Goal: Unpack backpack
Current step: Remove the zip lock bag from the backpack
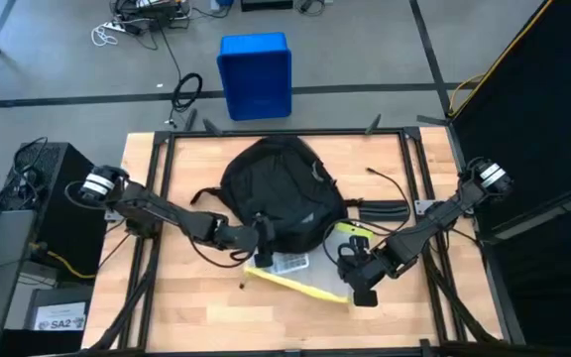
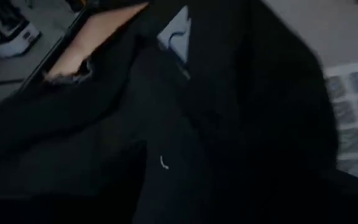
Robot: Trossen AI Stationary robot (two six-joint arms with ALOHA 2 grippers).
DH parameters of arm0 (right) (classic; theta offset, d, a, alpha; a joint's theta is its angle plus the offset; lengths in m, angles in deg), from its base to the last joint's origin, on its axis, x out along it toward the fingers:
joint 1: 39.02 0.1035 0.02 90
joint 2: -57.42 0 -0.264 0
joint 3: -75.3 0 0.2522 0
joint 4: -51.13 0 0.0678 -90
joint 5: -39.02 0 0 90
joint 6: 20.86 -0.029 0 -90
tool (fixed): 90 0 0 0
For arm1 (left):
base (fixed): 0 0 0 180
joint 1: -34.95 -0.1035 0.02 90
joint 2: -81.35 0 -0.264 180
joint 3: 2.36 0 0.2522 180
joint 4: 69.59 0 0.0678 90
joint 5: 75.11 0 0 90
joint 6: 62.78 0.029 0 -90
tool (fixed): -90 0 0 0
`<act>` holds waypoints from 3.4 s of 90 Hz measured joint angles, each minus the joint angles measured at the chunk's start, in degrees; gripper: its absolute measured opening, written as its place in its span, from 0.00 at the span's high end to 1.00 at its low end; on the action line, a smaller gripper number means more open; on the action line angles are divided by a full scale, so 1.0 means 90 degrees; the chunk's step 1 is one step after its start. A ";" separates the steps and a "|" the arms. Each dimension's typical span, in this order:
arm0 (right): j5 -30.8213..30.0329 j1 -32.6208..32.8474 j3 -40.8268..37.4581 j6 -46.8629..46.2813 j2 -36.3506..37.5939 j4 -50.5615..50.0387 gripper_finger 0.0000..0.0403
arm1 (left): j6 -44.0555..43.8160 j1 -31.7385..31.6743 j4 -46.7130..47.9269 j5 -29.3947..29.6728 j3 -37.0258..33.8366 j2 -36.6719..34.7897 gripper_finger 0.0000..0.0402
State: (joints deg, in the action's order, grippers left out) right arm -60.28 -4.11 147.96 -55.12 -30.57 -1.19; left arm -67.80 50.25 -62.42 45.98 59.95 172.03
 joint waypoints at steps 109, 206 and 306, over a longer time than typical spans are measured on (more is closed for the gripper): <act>0.0324 0.0770 -0.0019 -0.2201 0.0001 -0.2008 1.00 | -0.2370 0.0585 0.3929 0.0626 -0.0005 -0.0669 1.00; -0.0040 0.0474 -0.0019 -0.1843 -0.0002 -0.1889 1.00 | -0.1602 0.1470 0.3388 0.1469 0.0044 -0.1781 0.58; -0.0380 0.0396 -0.0019 -0.1691 -0.0004 -0.1777 1.00 | -0.0796 0.0818 0.2091 -0.0649 -0.0096 0.0258 1.00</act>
State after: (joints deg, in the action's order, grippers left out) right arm -63.69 -0.54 147.78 -70.34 -30.61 -17.18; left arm -74.96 57.61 -43.60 40.14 59.09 174.35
